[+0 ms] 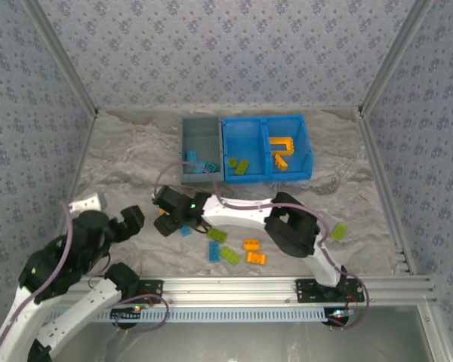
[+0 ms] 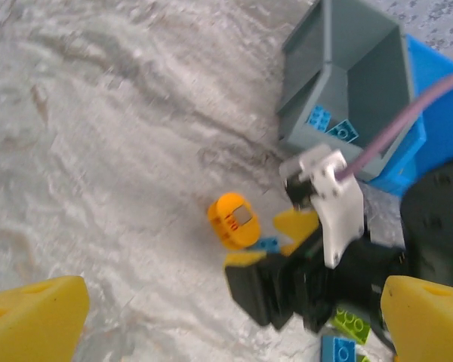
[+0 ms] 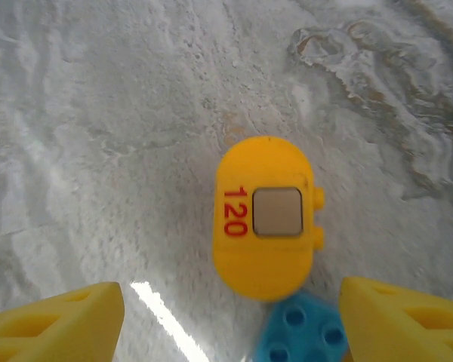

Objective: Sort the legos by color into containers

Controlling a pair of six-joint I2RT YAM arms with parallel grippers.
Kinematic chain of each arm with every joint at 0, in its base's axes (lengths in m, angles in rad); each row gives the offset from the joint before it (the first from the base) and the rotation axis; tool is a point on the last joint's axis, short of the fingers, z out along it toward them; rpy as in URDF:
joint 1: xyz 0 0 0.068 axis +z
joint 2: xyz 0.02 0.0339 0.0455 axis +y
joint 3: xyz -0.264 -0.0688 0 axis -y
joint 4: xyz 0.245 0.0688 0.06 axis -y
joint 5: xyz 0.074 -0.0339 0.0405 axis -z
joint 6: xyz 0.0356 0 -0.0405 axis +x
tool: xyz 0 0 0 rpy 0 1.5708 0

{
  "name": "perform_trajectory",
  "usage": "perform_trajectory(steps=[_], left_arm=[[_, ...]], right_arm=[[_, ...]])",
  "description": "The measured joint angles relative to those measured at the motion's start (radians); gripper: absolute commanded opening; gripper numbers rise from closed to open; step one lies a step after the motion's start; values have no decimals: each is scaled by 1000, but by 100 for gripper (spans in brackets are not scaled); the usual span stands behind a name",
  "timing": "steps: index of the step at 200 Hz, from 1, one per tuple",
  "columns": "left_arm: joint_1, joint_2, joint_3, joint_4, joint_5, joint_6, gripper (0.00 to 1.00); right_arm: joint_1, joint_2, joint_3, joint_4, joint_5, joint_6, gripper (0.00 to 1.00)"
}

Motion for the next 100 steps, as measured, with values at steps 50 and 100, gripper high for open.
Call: perform_trajectory(steps=[50, 100], left_arm=[[0, -50, -25, -48, 37, -66, 99], [0, 22, -28, -19, 69, -66, 99]], right_arm=[[-21, 156, 181, -130, 24, 0, 73], [-28, 221, 278, -167, 23, 4, 44]])
